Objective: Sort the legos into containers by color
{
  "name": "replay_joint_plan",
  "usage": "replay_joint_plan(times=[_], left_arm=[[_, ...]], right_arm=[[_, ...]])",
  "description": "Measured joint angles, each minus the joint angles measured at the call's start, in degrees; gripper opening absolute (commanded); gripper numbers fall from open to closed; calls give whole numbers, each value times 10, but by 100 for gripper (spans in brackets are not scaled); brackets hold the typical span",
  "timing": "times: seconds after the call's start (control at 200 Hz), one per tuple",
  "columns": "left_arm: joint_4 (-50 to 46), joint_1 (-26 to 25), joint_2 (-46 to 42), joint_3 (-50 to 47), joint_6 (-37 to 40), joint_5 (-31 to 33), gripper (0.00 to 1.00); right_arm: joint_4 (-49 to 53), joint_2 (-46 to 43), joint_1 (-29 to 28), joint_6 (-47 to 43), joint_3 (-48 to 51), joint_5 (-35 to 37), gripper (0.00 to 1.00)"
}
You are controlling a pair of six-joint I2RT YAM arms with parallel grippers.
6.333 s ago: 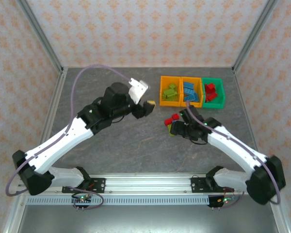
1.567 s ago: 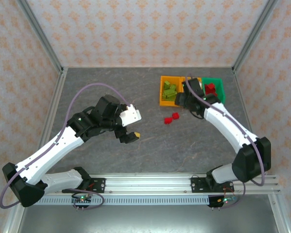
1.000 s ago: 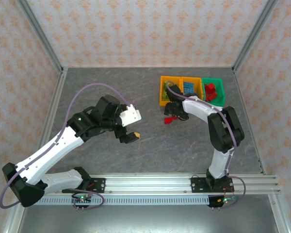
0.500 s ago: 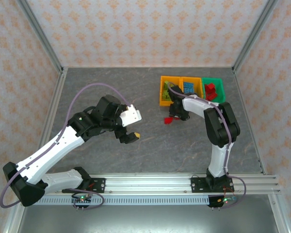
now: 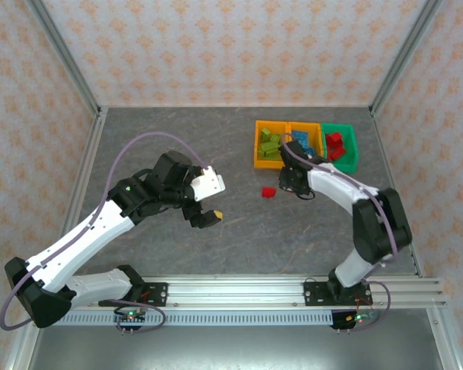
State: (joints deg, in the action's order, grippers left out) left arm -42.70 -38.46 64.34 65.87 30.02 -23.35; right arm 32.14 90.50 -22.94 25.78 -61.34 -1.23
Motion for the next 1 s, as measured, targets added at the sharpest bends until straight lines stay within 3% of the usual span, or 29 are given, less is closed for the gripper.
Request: replay_joint_plan(times=[0.15, 0.285, 0.42, 0.535, 0.621, 0.761, 1.001], left_arm=[[0, 0, 0, 0, 0, 0, 100], [0, 0, 0, 0, 0, 0, 100], [0, 0, 0, 0, 0, 0, 100], [0, 0, 0, 0, 0, 0, 100], [0, 0, 0, 0, 0, 0, 100], [0, 0, 0, 0, 0, 0, 100], [0, 0, 0, 0, 0, 0, 100]], right_arm=[[0, -89, 28, -1, -14, 34, 24], [-5, -97, 105, -17, -71, 63, 23], [-7, -17, 195, -33, -165, 69, 24], [2, 96, 243, -42, -261, 66, 30], [25, 174, 258, -46, -330, 64, 36], [66, 245, 263, -49, -390, 63, 58], [124, 201, 261, -32, -357, 77, 63]])
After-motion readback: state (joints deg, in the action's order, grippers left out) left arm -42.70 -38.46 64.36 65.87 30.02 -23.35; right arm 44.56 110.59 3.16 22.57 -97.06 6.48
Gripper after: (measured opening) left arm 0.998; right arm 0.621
